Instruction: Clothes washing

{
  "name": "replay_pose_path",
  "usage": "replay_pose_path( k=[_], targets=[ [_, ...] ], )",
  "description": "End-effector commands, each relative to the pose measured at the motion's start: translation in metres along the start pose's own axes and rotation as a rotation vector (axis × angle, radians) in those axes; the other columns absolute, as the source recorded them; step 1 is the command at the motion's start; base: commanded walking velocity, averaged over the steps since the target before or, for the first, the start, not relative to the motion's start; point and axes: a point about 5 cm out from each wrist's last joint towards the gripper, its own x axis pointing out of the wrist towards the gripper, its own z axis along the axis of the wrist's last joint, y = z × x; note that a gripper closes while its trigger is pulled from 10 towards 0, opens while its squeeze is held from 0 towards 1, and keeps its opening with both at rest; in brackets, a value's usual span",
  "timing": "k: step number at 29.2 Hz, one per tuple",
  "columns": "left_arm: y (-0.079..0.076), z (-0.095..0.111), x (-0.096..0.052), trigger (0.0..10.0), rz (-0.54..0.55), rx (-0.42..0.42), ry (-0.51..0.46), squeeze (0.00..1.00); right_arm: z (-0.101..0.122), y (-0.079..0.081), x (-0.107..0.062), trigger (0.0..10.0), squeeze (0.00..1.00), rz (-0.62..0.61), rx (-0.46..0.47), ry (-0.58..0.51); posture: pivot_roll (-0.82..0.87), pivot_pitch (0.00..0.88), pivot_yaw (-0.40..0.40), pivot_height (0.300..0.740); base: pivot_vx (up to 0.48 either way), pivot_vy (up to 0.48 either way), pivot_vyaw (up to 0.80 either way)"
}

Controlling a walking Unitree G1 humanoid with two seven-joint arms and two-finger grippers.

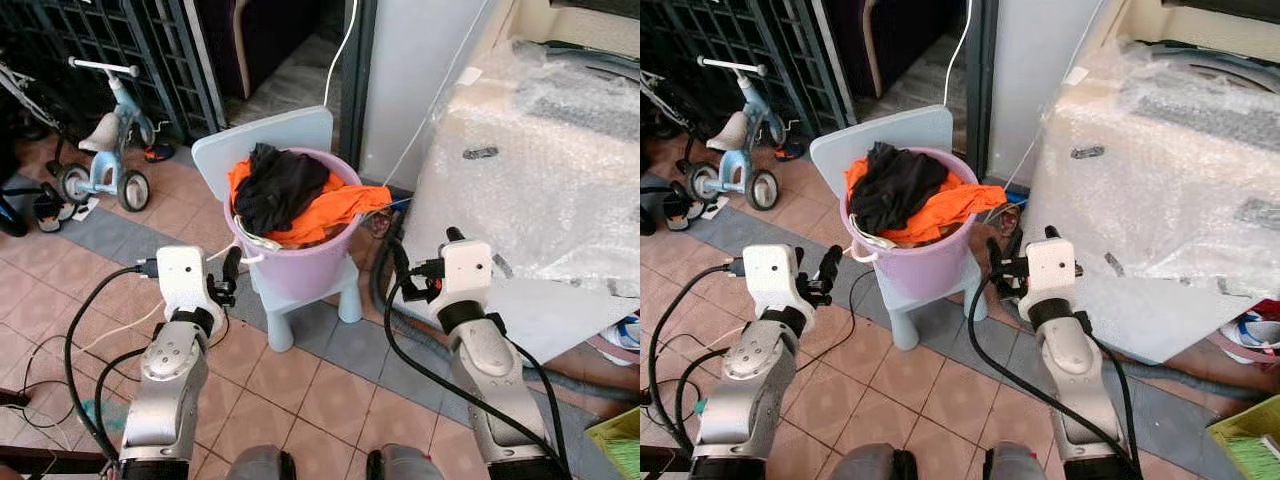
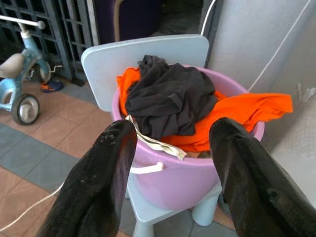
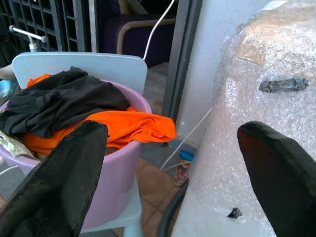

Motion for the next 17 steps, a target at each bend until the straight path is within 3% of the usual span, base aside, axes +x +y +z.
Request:
replay_pose_path(
  k=[1, 9, 17],
  targets=[
    [0.0117, -0.0017, -0.0017, 10.0, 0.031, 0.015, 0.006, 0.00, 0.0064, 0.0134, 0.0027, 10.0, 0.00, 0.047, 0.025, -0.033, -0.07, 0.124, 0.044, 0.740, 0.405, 0.000, 0.79],
    [0.0099, -0.0027, 0.0003, 10.0, 0.040, 0.016, 0.007, 0.00, 0.0047, 0.0202, 0.0051, 10.0, 0.00, 0.115, -0.009, -0.034, -0.07, 0.117, 0.039, 0.740, 0.407, 0.000, 0.68],
    [0.0088, -0.0029, 0.0012, 10.0, 0.045, 0.007, 0.005, 0.00, 0.0026, 0.0174, 0.0087, 10.0, 0.00, 0.107, -0.004, -0.023, -0.07, 0.126, 0.034, 0.740, 0.405, 0.000, 0.00]
  ],
)
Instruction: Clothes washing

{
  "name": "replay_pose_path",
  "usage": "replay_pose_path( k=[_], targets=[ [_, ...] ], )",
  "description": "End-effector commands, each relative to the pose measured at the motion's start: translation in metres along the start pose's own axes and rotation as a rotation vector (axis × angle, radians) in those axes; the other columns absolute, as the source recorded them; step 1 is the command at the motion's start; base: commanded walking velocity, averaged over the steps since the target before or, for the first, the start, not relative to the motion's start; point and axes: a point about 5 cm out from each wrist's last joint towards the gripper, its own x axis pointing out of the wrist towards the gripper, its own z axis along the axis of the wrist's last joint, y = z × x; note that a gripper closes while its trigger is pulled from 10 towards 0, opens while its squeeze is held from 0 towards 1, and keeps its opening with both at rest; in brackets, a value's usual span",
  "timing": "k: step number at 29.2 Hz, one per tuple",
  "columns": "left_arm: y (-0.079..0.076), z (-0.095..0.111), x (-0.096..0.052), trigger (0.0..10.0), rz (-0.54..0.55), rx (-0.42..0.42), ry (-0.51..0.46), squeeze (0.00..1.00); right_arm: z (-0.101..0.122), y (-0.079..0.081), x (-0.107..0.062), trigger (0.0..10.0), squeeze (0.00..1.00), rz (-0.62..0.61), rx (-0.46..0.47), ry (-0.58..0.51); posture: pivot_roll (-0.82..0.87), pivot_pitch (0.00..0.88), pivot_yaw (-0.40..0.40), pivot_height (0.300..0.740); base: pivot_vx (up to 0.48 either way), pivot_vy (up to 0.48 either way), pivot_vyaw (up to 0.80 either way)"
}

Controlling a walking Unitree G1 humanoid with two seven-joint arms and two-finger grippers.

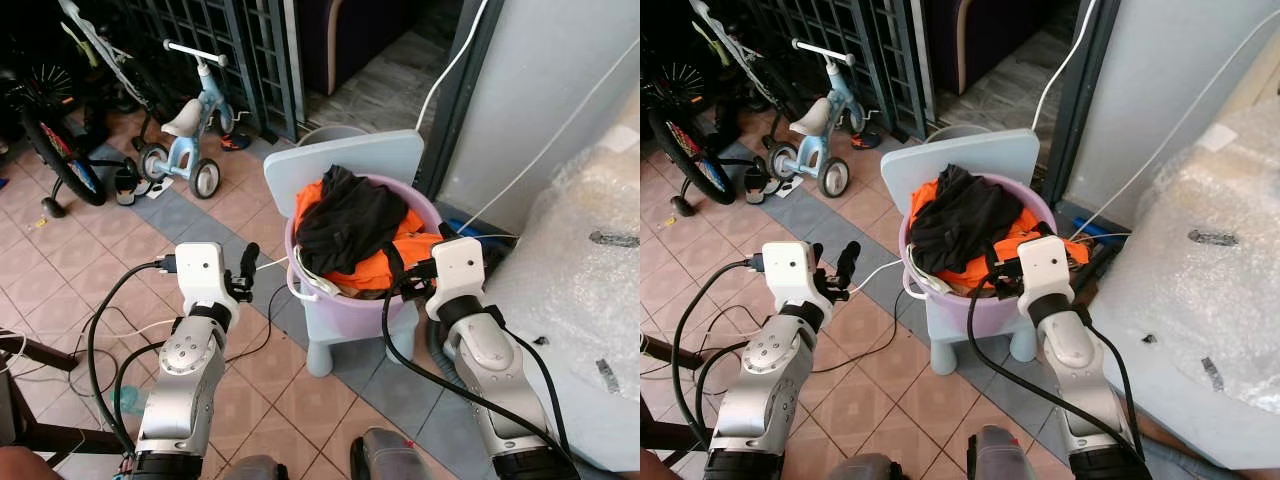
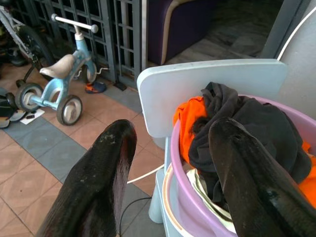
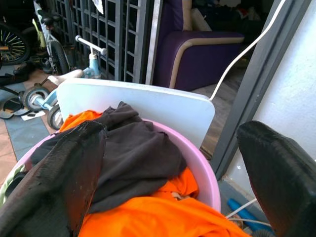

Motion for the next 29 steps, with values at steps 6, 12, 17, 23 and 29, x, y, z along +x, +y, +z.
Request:
replay_pose_path(
  k=[6, 12, 17, 23, 29],
  targets=[
    [0.009, -0.003, -0.003, 10.0, 0.043, 0.012, 0.015, 0.00, -0.009, 0.014, 0.001, 10.0, 0.00, 0.065, 0.014, 0.053, -0.06, 0.131, 0.034, 0.740, 0.373, 0.000, 0.00],
    [0.015, -0.006, -0.007, 10.0, 0.088, 0.041, 0.043, 0.00, -0.034, 0.023, 0.003, 10.0, 0.00, 0.112, 0.029, 0.194, -0.03, 0.133, 0.033, 0.740, 0.092, 0.000, 0.00],
    [0.030, -0.006, -0.025, 10.0, 0.156, 0.077, 0.052, 0.00, -0.048, 0.039, 0.015, 10.0, 0.00, 0.178, 0.074, 0.267, 0.06, 0.153, 0.009, 0.740, 0.000, 0.000, 0.00],
    [0.038, -0.004, -0.041, 10.0, 0.196, 0.091, 0.055, 0.00, -0.046, 0.057, 0.026, 10.0, 0.00, 0.261, 0.049, 0.251, 0.12, 0.179, -0.013, 0.740, 0.000, 0.000, 0.27],
    [0.036, -0.007, -0.062, 10.0, 0.208, 0.101, 0.095, 0.00, -0.057, 0.064, 0.029, 10.0, 0.00, 0.243, 0.035, 0.311, 0.17, 0.218, -0.031, 0.740, 0.164, 0.000, 0.61]
  ],
)
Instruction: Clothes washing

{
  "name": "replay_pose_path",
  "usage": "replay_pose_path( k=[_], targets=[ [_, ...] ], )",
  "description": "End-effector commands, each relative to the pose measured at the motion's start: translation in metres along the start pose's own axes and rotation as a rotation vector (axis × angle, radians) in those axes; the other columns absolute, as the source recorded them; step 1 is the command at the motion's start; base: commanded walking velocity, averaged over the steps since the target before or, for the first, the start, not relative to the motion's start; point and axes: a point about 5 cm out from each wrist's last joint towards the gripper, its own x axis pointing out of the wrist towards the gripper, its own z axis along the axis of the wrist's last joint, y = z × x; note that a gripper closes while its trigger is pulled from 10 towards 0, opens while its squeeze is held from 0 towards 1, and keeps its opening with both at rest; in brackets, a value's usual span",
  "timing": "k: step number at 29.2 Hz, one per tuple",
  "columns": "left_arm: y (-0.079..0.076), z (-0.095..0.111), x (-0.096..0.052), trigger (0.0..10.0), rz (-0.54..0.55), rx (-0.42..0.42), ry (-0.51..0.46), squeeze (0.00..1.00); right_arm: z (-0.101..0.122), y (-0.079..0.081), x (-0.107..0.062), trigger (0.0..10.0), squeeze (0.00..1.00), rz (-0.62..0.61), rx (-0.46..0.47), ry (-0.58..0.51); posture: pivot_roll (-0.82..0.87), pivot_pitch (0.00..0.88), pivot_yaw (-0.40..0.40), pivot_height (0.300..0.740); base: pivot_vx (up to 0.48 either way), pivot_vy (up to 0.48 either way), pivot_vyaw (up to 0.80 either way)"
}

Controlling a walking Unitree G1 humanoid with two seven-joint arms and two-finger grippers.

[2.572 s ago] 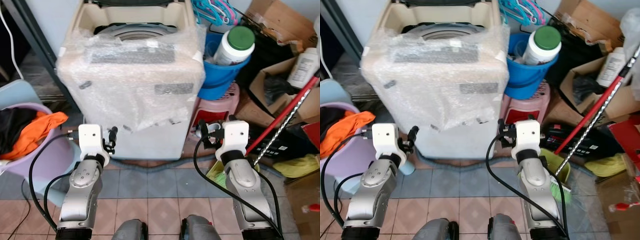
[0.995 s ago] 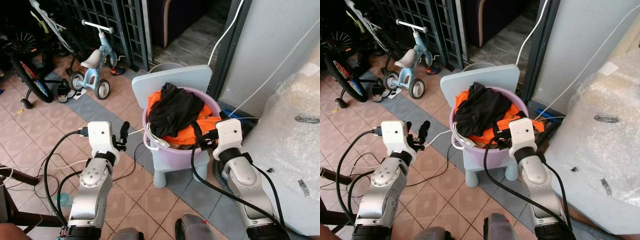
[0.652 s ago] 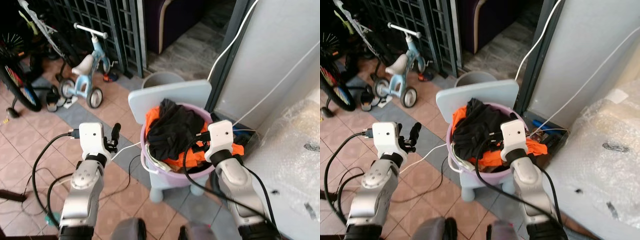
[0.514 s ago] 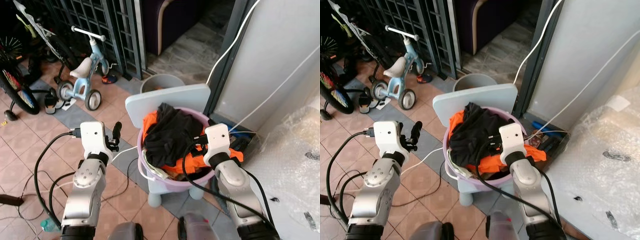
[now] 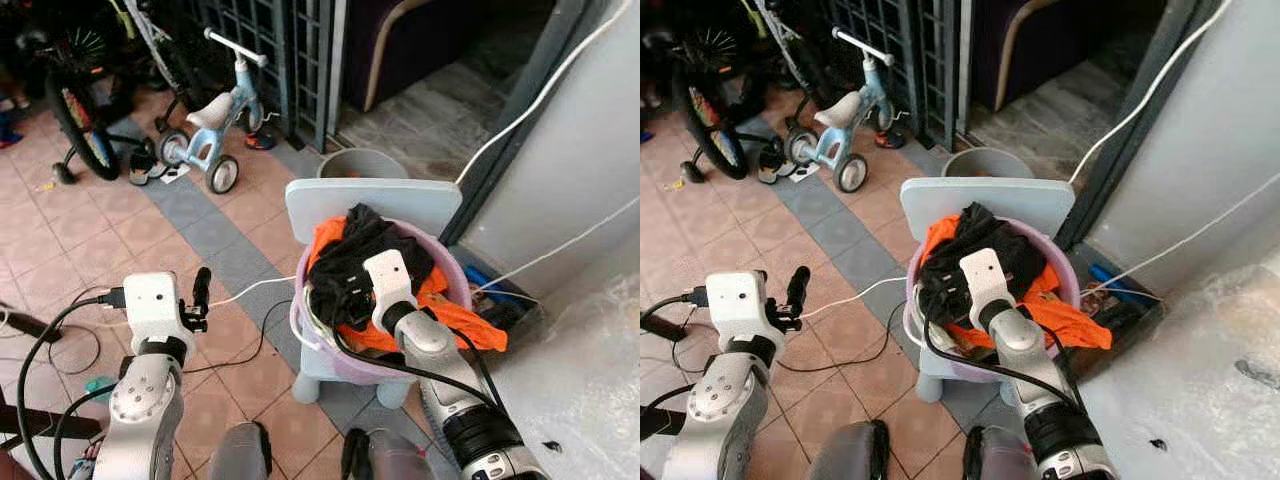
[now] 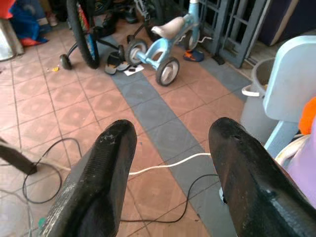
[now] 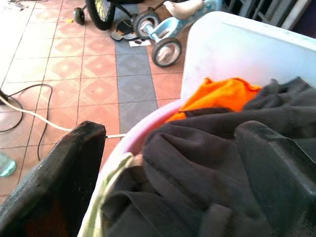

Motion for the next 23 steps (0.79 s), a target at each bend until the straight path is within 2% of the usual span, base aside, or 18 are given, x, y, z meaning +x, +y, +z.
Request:
replay_pose_path(
  k=[1, 4, 6, 8, 10, 11, 12, 14, 15, 18, 21, 22, 23],
  targets=[
    [-0.003, 0.005, -0.005, 10.0, -0.003, 0.018, -0.004, 0.00, -0.011, -0.002, 0.000, 10.0, 0.00, -0.038, 0.002, 0.056, 0.18, 0.225, -0.032, 0.740, 0.000, 0.000, 0.00],
    [-0.004, 0.006, -0.009, 10.0, -0.006, 0.022, -0.001, 0.00, -0.017, -0.005, 0.000, 10.0, 0.00, -0.071, -0.009, 0.098, 0.19, 0.240, -0.032, 0.740, 0.000, 0.000, 0.00],
    [0.000, 0.005, -0.013, 10.0, 0.000, 0.029, 0.010, 0.00, -0.032, -0.012, 0.002, 10.0, 0.00, -0.136, -0.056, 0.228, 0.19, 0.252, -0.028, 0.740, 0.000, 0.000, 0.00],
    [0.000, 0.005, -0.014, 10.0, 0.000, 0.031, 0.013, 0.00, -0.036, -0.015, 0.003, 10.0, 0.00, -0.160, -0.075, 0.263, 0.19, 0.253, -0.027, 0.740, 0.000, 0.000, 0.00],
    [0.000, 0.005, -0.014, 10.0, -0.001, 0.031, 0.014, 0.00, -0.036, -0.017, 0.003, 10.0, 0.00, -0.176, -0.080, 0.267, 0.19, 0.256, -0.025, 0.740, 0.000, 0.000, 0.00],
    [0.000, 0.006, -0.014, 10.0, -0.001, 0.031, 0.014, 0.00, -0.020, -0.026, 0.006, 10.0, 0.00, -0.226, -0.075, 0.165, 0.18, 0.262, -0.021, 0.740, 0.000, 0.000, 0.00],
    [0.001, 0.006, -0.014, 10.0, -0.001, 0.031, 0.014, 0.00, -0.013, -0.029, 0.007, 10.0, 0.00, -0.240, -0.078, 0.122, 0.18, 0.263, -0.020, 0.740, 0.000, 0.000, 0.00],
    [0.001, 0.007, -0.014, 10.0, 0.000, 0.030, 0.014, 0.00, -0.007, -0.034, 0.007, 10.0, 0.00, -0.263, -0.095, 0.092, 0.17, 0.262, -0.019, 0.740, 0.000, 0.000, 0.00],
    [0.000, 0.006, -0.013, 10.0, -0.001, 0.029, 0.019, 0.00, -0.004, -0.043, 0.005, 10.0, 0.00, -0.307, -0.093, 0.068, 0.17, 0.260, -0.020, 0.740, 0.000, 0.000, 0.00],
    [-0.004, 0.006, -0.013, 10.0, -0.009, 0.027, 0.024, 0.00, -0.007, -0.051, 0.002, 10.0, 0.00, -0.332, -0.120, 0.082, 0.16, 0.258, -0.021, 0.740, 0.000, 0.000, 0.00],
    [-0.007, 0.006, -0.011, 10.0, -0.017, 0.024, 0.026, 0.00, -0.027, -0.055, -0.003, 10.0, 0.00, -0.320, -0.125, 0.205, 0.15, 0.258, -0.020, 0.740, 0.000, 0.000, 0.00],
    [-0.007, 0.006, -0.011, 10.0, -0.017, 0.024, 0.026, 0.00, -0.027, -0.055, -0.003, 10.0, 0.00, -0.320, -0.125, 0.205, 0.15, 0.258, -0.020, 0.740, 0.000, 0.000, 0.00],
    [-0.007, 0.007, -0.010, 10.0, -0.017, 0.022, 0.027, 0.00, -0.043, -0.048, -0.006, 0.0, 0.00, -0.264, -0.100, 0.284, 0.15, 0.256, -0.020, 0.740, 0.000, 0.000, 0.00]
  ],
)
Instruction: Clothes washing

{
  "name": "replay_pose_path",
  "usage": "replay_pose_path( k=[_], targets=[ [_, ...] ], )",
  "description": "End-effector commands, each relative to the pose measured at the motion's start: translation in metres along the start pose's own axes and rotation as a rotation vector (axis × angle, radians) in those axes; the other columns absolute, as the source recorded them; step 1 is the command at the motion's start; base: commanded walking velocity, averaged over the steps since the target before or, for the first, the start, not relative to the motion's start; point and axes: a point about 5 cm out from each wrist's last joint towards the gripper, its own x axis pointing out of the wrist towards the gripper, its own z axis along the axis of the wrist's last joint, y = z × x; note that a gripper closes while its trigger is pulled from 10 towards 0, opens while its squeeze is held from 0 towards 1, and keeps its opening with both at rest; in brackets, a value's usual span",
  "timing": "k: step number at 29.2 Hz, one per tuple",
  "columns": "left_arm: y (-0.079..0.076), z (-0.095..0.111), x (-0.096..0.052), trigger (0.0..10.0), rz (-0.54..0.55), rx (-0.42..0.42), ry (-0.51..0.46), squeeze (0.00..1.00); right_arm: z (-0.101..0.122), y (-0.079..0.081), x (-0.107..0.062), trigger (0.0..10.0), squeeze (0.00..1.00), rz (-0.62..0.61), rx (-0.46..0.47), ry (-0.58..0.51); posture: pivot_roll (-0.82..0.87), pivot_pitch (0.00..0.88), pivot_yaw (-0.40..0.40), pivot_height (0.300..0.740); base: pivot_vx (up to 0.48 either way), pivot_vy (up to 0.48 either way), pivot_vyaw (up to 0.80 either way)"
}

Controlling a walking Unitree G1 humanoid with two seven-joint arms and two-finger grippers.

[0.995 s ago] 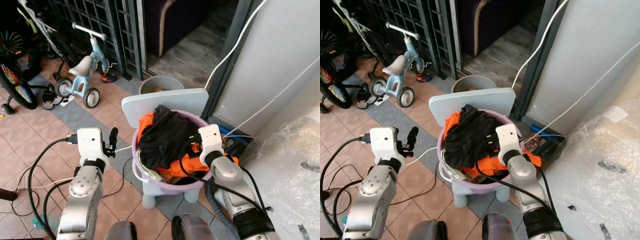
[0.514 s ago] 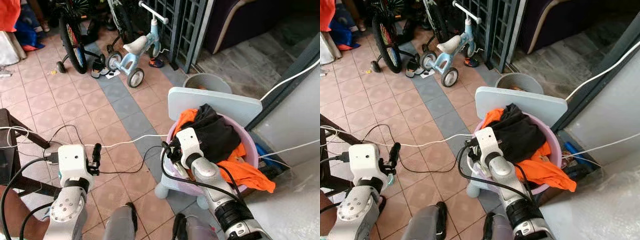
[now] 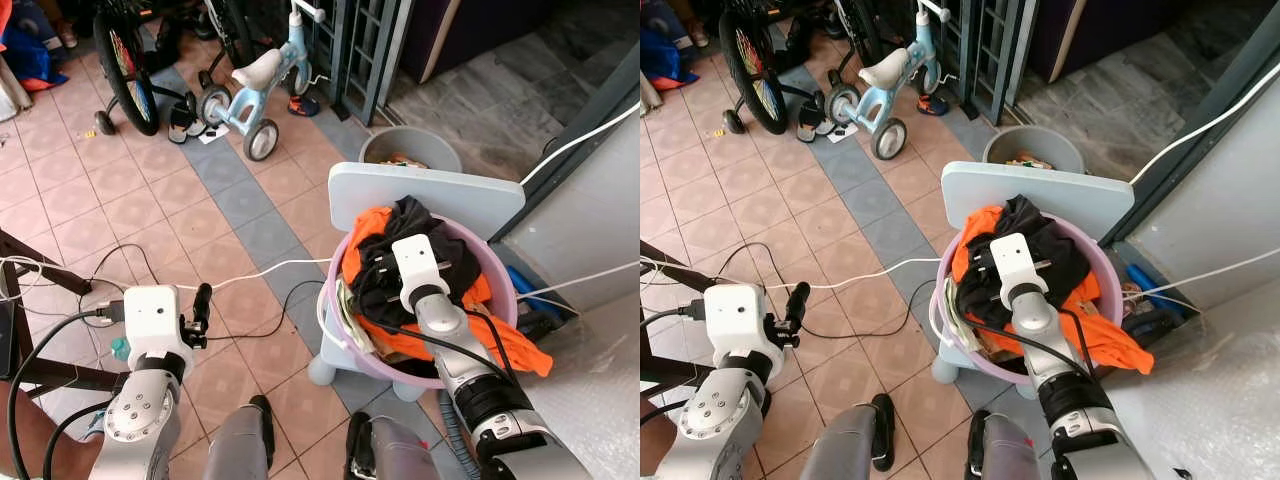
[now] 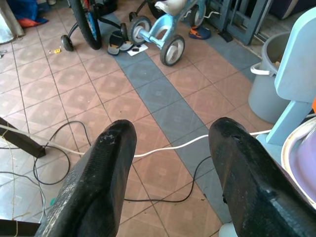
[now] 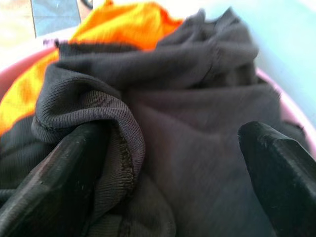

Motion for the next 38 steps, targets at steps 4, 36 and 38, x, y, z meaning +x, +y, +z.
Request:
replay_pose_path(
  k=[4, 36, 38],
  targets=[
    [0.000, -0.002, 0.001, 10.0, 0.005, 0.003, 0.018, 0.00, -0.032, 0.025, -0.009, 0.0, 0.00, 0.146, 0.044, 0.150, 0.15, 0.247, -0.017, 0.740, 0.000, 0.000, 0.00],
    [-0.025, 0.001, 0.048, 10.0, -0.045, -0.050, -0.025, 0.00, -0.012, 0.012, -0.002, 0.0, 0.00, 0.152, 0.348, 0.064, 0.04, 0.089, -0.016, 0.740, 0.000, 0.000, 0.00],
    [-0.025, 0.001, 0.048, 10.0, -0.046, -0.050, -0.026, 0.00, -0.008, 0.010, -0.002, 0.0, 0.00, 0.144, 0.343, 0.036, 0.04, 0.087, -0.014, 0.740, 0.000, 0.000, 0.00]
  ],
)
